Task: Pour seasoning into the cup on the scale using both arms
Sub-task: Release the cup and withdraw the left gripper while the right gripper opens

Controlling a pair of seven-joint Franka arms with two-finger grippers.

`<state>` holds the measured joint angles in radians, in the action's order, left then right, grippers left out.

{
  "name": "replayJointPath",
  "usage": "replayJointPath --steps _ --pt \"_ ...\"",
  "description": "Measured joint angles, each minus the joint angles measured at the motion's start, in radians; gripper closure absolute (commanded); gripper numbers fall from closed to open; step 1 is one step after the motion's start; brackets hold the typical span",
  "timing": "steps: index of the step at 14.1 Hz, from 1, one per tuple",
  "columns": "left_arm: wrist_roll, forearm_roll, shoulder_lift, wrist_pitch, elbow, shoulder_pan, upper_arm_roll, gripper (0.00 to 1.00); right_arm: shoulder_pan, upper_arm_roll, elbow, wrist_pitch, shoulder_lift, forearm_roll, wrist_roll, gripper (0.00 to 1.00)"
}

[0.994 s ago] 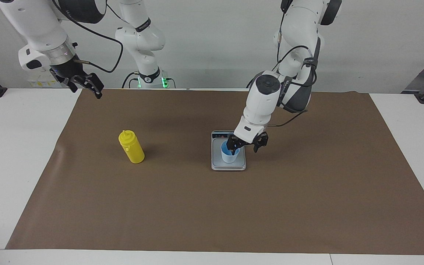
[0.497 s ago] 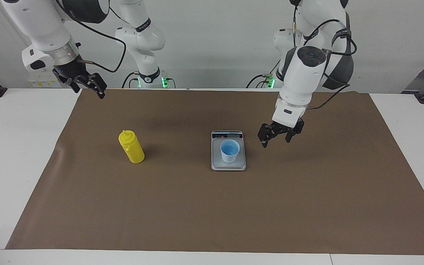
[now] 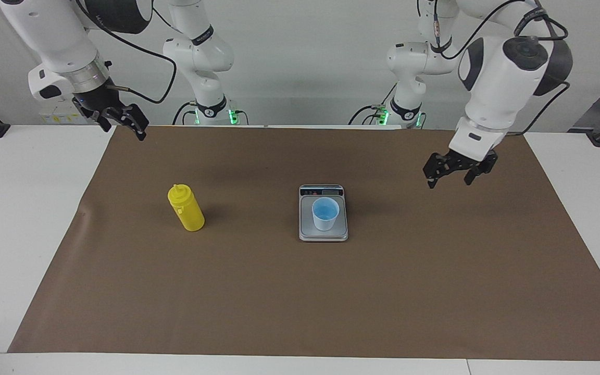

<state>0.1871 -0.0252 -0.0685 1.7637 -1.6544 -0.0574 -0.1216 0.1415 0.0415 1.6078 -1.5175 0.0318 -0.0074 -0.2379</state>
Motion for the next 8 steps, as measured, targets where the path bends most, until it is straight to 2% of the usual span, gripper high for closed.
replayJointPath --steps 4,8 --pt "-0.175 0.005 0.049 -0.085 0.000 0.075 0.002 0.00 0.008 0.000 0.035 -0.090 -0.011 0.083 -0.249 0.00" --pt "-0.191 0.006 0.081 -0.134 0.009 0.086 0.007 0.00 0.054 -0.002 0.051 -0.172 -0.105 0.190 -0.450 0.00"
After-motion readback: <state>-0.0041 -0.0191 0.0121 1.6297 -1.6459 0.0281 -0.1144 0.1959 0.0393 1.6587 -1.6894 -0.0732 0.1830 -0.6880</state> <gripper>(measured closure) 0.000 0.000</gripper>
